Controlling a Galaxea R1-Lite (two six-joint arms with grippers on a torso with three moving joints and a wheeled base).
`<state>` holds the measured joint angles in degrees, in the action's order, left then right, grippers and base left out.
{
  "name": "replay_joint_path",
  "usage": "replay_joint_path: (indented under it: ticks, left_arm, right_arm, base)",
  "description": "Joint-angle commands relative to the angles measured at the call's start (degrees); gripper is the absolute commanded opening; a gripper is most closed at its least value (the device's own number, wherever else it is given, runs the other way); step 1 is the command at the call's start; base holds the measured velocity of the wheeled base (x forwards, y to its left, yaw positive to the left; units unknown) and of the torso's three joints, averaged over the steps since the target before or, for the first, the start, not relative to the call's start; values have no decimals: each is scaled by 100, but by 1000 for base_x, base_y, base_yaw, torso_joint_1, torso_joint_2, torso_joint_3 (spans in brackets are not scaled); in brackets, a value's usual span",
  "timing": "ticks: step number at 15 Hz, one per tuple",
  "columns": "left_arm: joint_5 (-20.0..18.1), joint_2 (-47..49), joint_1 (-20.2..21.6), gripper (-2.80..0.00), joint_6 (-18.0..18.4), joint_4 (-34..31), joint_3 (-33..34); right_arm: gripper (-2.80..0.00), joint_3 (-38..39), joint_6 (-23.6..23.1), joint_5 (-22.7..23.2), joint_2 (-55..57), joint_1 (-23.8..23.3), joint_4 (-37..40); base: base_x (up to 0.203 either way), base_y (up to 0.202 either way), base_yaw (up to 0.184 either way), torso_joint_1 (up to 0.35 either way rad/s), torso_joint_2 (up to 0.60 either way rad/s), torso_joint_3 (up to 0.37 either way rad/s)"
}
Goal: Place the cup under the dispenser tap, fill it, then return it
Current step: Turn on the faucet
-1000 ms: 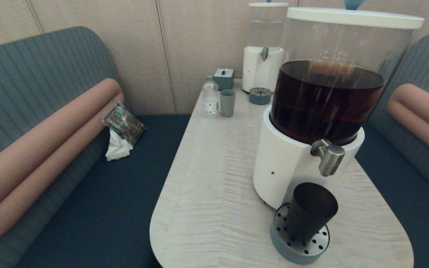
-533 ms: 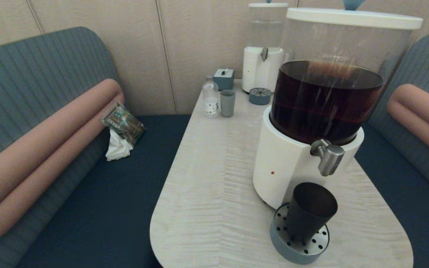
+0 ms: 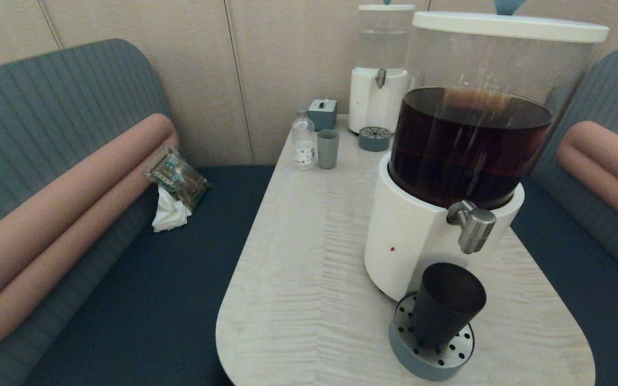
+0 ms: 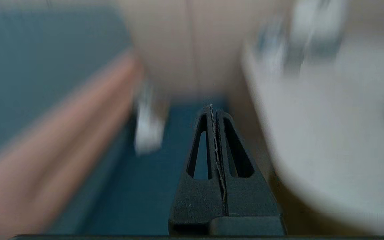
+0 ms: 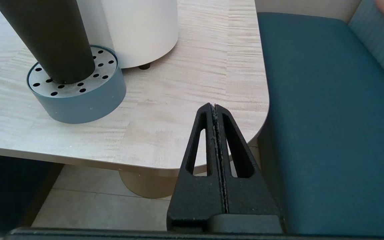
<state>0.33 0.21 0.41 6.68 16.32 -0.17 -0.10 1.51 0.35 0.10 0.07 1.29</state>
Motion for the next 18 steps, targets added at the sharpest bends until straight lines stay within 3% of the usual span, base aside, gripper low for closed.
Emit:
replay_joint_path:
  ticks: [1,4,6,18]
  left_arm:
    - [279,-13,2,-280,-65,-1170,23]
    - [54,-13,2,-280,-63,-1319,25]
    - [-126,-15,-3,-280,-380,-1917,-53]
    - [-103,-13,-1,-280,-580,-1913,-71]
  right_arm:
    - [-280,1,-2,0,-1,1,3]
    - [-280,1,-11,9,-1,1,-6]
    - [-280,1,-11,9,-1,1,3]
    - [-280,1,16,-9,-1,1,-41]
  base:
    - [0,0,0,0,0,0]
    - [0,0,0,0,0,0]
    - [0,0,0,0,0,0]
    - [0,0,0,0,0,0]
